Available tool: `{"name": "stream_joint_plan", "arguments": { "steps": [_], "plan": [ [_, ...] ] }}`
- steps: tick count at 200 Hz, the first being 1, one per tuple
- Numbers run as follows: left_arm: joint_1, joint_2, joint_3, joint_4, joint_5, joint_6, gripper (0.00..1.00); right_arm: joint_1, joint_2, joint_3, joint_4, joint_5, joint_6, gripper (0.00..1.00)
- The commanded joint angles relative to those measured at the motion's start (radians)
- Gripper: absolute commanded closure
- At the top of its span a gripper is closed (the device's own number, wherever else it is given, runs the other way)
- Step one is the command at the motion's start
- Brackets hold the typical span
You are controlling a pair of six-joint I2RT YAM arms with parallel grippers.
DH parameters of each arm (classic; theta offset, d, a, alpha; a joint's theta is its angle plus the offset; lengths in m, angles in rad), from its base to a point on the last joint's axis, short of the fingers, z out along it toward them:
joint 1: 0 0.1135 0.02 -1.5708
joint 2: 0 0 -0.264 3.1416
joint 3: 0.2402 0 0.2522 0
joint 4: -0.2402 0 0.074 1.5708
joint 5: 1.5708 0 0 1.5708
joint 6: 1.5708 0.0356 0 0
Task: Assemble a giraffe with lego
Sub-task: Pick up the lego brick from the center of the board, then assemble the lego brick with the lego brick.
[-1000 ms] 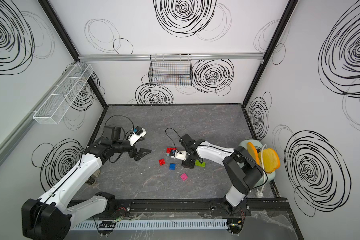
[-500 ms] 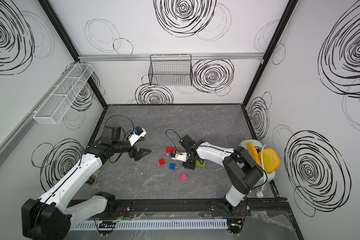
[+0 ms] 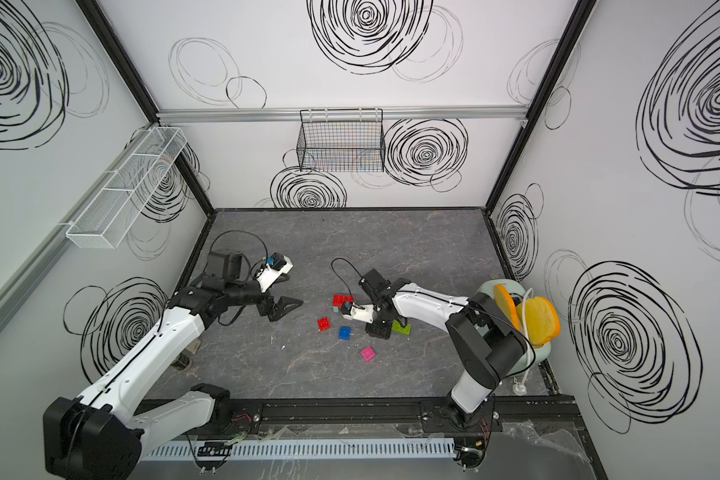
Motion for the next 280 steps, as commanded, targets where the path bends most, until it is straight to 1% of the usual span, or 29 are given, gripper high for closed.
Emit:
{"name": "stream_joint_plan", "arguments": {
  "steps": [1,29,55,85,106,125,127,132,153,176,194,208,221,243,280],
  "plan": [
    [0.003,-0.006,0.001,0.021,0.022,0.016,0.02,0.005,-0.039,0.097,-0.096,0.005,-0.013,0.76],
    [-0.006,0.0,-0.01,0.047,0.022,0.008,0.02,0.005,-0.008,0.207,-0.152,0.029,-0.047,0.77],
    [-0.009,0.003,0.002,0.022,0.02,0.03,0.02,0.009,0.03,0.309,-0.199,0.03,-0.068,0.78],
    [-0.015,0.003,-0.007,0.027,0.025,0.041,0.02,0.014,0.089,0.428,-0.211,0.057,-0.092,0.79],
    [-0.015,0.003,0.005,0.007,0.02,0.056,0.02,0.017,0.123,0.473,-0.217,0.04,-0.128,0.79],
    [-0.018,0.003,-0.011,0.025,0.024,0.054,0.02,0.017,0.166,0.502,-0.22,0.052,-0.151,0.8],
    [-0.018,0.003,-0.011,0.024,0.025,0.054,0.02,0.016,0.17,0.504,-0.218,0.052,-0.152,0.81],
    [-0.018,0.003,-0.009,0.02,0.027,0.054,0.02,0.014,0.179,0.512,-0.222,0.038,-0.165,0.85],
    [-0.018,0.003,0.002,0.005,0.019,0.056,0.02,0.009,0.214,0.543,-0.256,-0.022,-0.215,0.87],
    [-0.023,-0.001,-0.019,0.03,0.024,0.05,0.02,0.011,0.246,0.576,-0.249,0.01,-0.21,0.88],
    [-0.022,0.004,-0.001,0.009,0.024,0.054,0.02,0.007,0.251,0.579,-0.251,-0.025,-0.22,0.88],
    [-0.022,0.004,-0.005,0.016,0.018,0.056,0.02,0.007,0.265,0.581,-0.255,-0.024,-0.221,0.88],
    [-0.026,0.002,-0.018,0.035,0.023,0.048,0.02,0.009,0.276,0.579,-0.256,-0.026,-0.213,0.88],
    [-0.022,0.004,-0.002,0.011,0.024,0.05,0.02,0.007,0.271,0.566,-0.26,-0.059,-0.192,0.87],
    [-0.028,0.007,-0.014,0.031,0.026,0.046,0.02,0.004,0.266,0.537,-0.258,-0.047,-0.177,0.87]
  ]
}}
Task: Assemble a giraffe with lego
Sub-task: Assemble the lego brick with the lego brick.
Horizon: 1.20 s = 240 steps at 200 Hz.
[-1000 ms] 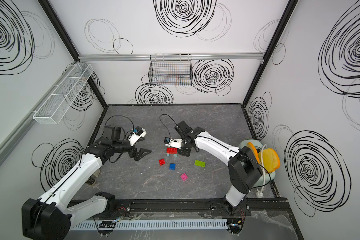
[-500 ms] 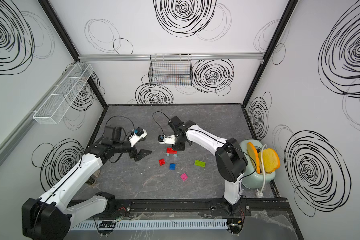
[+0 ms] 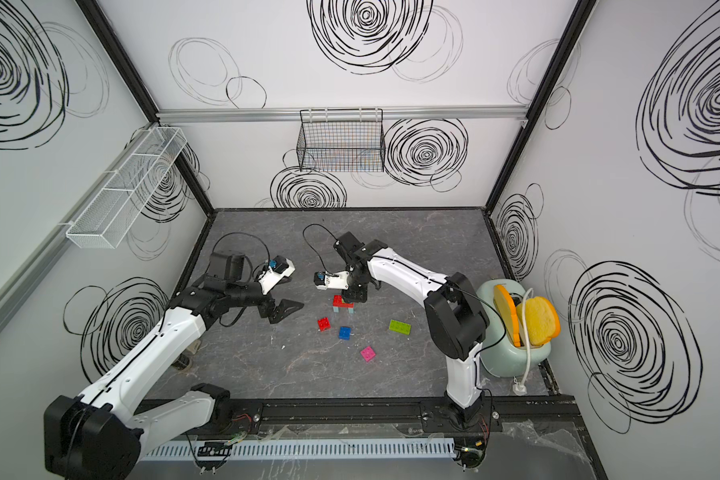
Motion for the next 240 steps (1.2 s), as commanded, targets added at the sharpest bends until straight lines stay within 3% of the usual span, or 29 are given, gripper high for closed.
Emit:
{"name": "stream_joint_plan", "arguments": {
  "steps": [1,39,150,173,240],
  "plan": [
    [-0.007,0.005,-0.004,0.029,0.026,0.004,0.02,-0.006,0.007,-0.016,-0.032,-0.018,0.018,0.87],
    [-0.011,0.011,-0.004,0.034,0.026,0.002,0.02,-0.014,0.033,-0.006,-0.015,0.045,0.039,0.87],
    [-0.012,0.007,0.003,0.015,0.03,0.009,0.02,-0.012,0.088,0.034,-0.014,0.006,0.055,0.88],
    [-0.012,0.002,-0.01,0.028,0.025,0.012,0.02,-0.005,0.099,0.042,-0.025,0.045,0.047,0.88],
    [-0.016,0.001,-0.004,0.023,0.032,0.007,0.02,0.014,0.146,-0.024,-0.066,0.081,0.09,0.88]
  ]
}}
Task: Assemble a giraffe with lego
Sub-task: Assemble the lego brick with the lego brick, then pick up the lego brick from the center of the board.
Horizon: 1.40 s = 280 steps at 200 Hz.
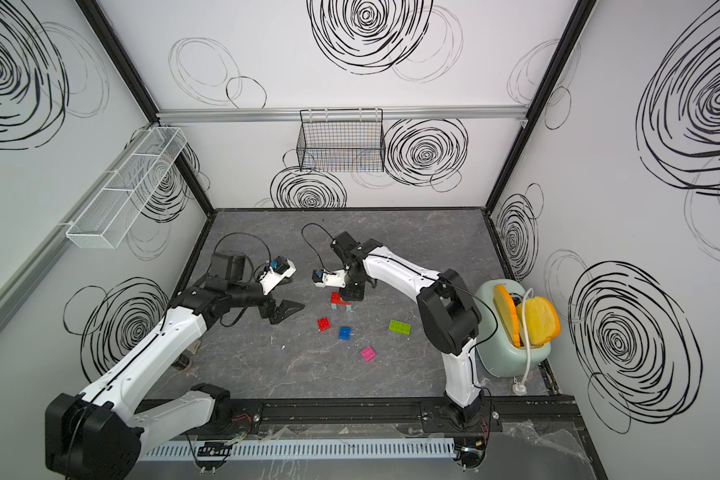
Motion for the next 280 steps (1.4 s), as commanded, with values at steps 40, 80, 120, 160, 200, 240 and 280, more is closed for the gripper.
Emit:
{"name": "stream_joint_plan", "arguments": {
  "steps": [40,80,120,160,200,240,280],
  "plan": [
    [-0.014,-0.013,-0.01,0.031,0.022,0.007,0.02,-0.003,0.133,-0.134,-0.058,0.019,0.053,0.87],
    [-0.016,-0.02,-0.01,0.022,0.017,0.016,0.02,-0.022,0.096,-0.062,-0.044,-0.036,0.083,0.62],
    [-0.007,-0.017,-0.008,0.019,0.016,0.014,0.02,-0.081,-0.058,-0.032,-0.016,-0.151,0.12,0.28],
    [0.01,-0.007,0.004,0.016,0.021,0.007,0.02,-0.094,-0.203,-0.096,0.029,-0.188,0.129,0.01],
    [0.027,-0.013,-0.006,0.01,0.031,0.029,0.02,-0.041,-0.327,-0.237,0.115,-0.1,0.134,0.01],
    [0.029,-0.014,-0.022,0.001,0.061,0.063,0.02,-0.011,-0.458,-0.407,0.293,-0.094,0.187,0.01],
    [0.044,-0.014,-0.04,0.015,0.077,0.072,0.02,0.063,-0.563,-0.635,0.471,-0.085,0.172,0.04]
  ]
}}
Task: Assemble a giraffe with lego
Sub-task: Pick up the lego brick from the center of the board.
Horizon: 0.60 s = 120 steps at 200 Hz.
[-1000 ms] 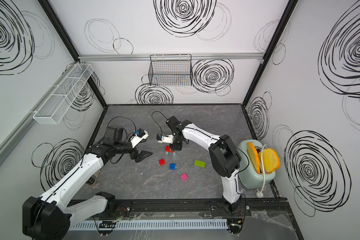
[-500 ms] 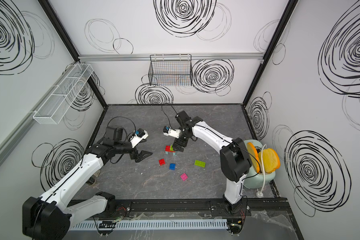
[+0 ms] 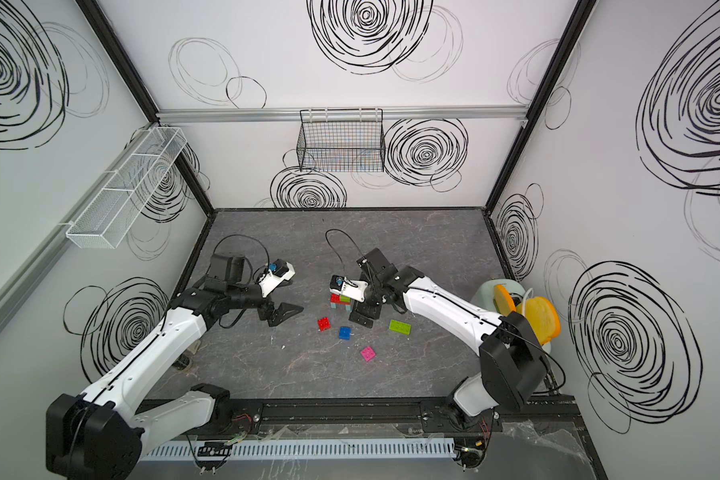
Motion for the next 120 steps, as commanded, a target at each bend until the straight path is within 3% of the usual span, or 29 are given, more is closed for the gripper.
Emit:
{"name": "stream_joint_plan", "arguments": {
  "steps": [1,33,64,102,120],
  "plan": [
    [0.015,-0.011,-0.017,0.021,0.041,0.023,0.02,0.04,-0.051,-0.107,0.148,0.0,0.009,0.04],
    [0.027,-0.006,-0.016,0.024,0.043,0.021,0.02,0.052,-0.034,-0.188,0.229,-0.055,0.05,0.1],
    [0.028,-0.005,-0.008,0.013,0.058,0.018,0.02,0.082,0.028,-0.219,0.324,0.009,0.11,0.15],
    [0.023,-0.012,-0.022,0.026,0.052,0.022,0.02,0.11,0.095,-0.241,0.395,-0.011,0.113,0.16],
    [0.024,-0.014,-0.006,-0.004,0.045,0.032,0.02,0.115,0.128,-0.24,0.402,-0.003,0.118,0.22]
  ]
}}
